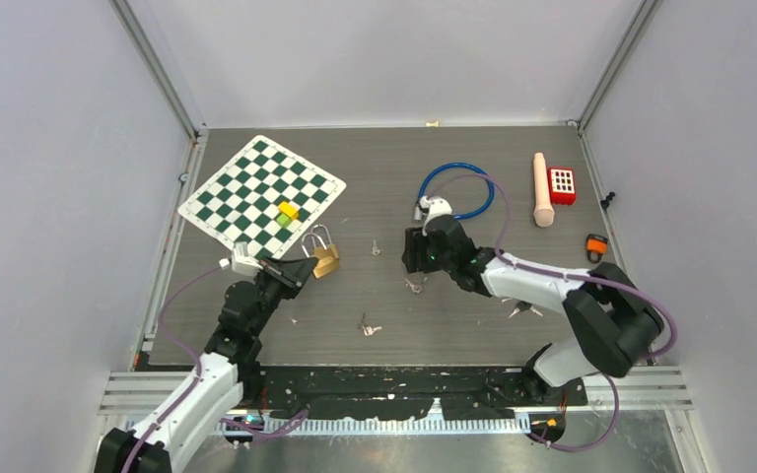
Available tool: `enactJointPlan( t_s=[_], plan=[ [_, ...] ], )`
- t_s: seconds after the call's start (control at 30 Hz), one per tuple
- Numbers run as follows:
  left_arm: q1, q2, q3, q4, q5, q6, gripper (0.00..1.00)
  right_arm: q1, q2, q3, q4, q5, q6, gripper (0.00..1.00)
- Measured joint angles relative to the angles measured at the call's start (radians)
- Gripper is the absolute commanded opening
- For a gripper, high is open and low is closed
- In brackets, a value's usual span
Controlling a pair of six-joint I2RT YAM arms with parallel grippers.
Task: Unlock with the key
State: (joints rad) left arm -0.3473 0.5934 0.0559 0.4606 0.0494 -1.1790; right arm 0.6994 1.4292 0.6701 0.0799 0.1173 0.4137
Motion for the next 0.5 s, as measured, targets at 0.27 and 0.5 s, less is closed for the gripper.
enactJointPlan(
  t_s=[0.27,0.5],
  plan=[
    [0.032,-0.166,-0.032,-0.147,0.004,-0.018,0.00,0.044,0.288,0.291,0.026,0.008,-0.101,0.61],
    [0.034,-0.314,-0.032,-0.280,-0.005,-0.015,0.00,0.074,0.460,0.465,-0.013,0.043,-0.169,0.58]
  ],
)
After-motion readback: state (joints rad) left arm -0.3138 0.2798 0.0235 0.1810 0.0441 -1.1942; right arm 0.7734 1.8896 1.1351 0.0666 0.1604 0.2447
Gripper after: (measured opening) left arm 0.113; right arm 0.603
